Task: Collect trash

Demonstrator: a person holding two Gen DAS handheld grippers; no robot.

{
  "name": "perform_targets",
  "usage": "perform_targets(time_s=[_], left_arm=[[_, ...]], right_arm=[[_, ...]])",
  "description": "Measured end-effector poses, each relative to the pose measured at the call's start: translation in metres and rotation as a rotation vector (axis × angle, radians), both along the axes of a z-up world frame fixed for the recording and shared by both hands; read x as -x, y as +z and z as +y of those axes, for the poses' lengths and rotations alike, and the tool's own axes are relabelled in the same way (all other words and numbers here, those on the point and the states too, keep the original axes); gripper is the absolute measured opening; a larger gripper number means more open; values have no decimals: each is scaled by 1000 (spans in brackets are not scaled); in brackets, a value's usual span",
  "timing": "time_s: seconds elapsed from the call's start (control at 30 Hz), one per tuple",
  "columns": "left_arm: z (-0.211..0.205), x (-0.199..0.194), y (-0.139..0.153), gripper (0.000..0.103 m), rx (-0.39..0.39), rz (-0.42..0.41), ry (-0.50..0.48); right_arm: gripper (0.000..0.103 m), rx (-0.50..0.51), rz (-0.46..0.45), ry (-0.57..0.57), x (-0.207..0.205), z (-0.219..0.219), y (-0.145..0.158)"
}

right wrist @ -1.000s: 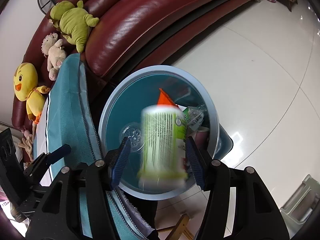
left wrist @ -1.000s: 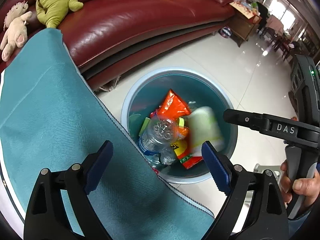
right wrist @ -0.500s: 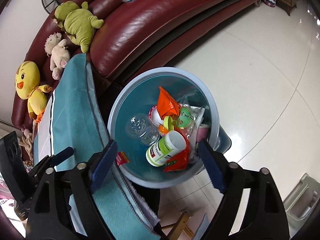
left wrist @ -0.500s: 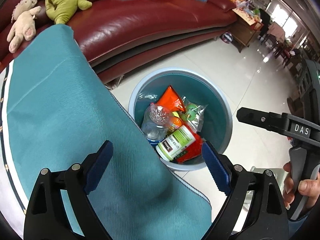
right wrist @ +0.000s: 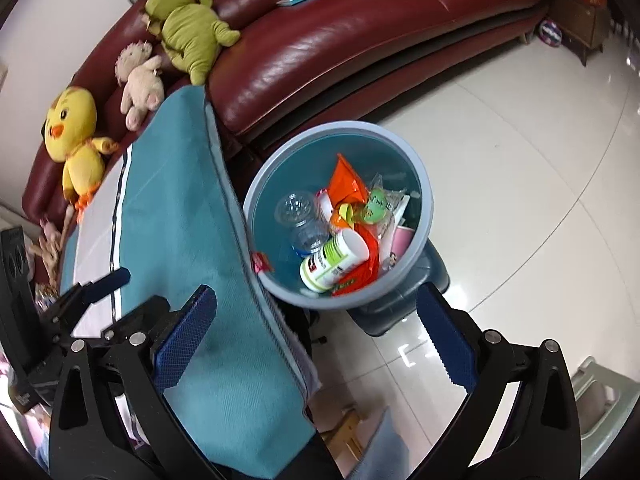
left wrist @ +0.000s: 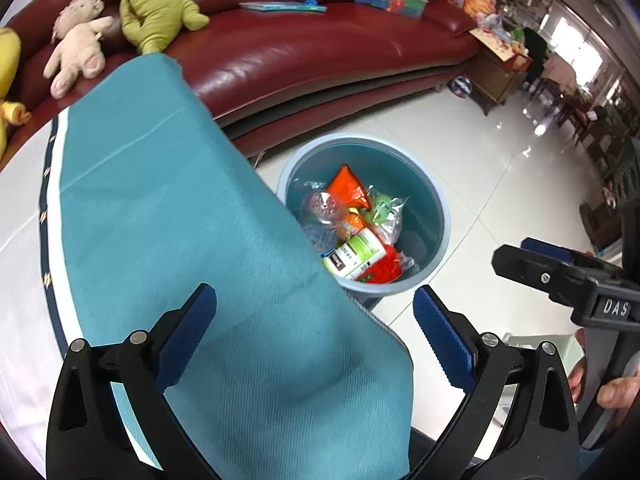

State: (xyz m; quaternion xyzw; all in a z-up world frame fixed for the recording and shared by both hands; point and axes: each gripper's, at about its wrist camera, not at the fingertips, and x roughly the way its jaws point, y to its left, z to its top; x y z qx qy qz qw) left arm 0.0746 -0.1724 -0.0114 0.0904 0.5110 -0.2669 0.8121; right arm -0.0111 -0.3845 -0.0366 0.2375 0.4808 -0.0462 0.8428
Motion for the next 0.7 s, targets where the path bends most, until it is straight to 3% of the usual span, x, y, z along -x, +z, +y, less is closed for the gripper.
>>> perform_targets(time_s=[0.47, 0.7], left_arm=[[33, 41, 6, 99, -14, -11, 91], [42, 55, 11, 99, -36, -46, 99]], right_arm=[[96, 249, -11, 56, 46, 36, 31], [96, 233, -2, 66, 60, 41, 24]])
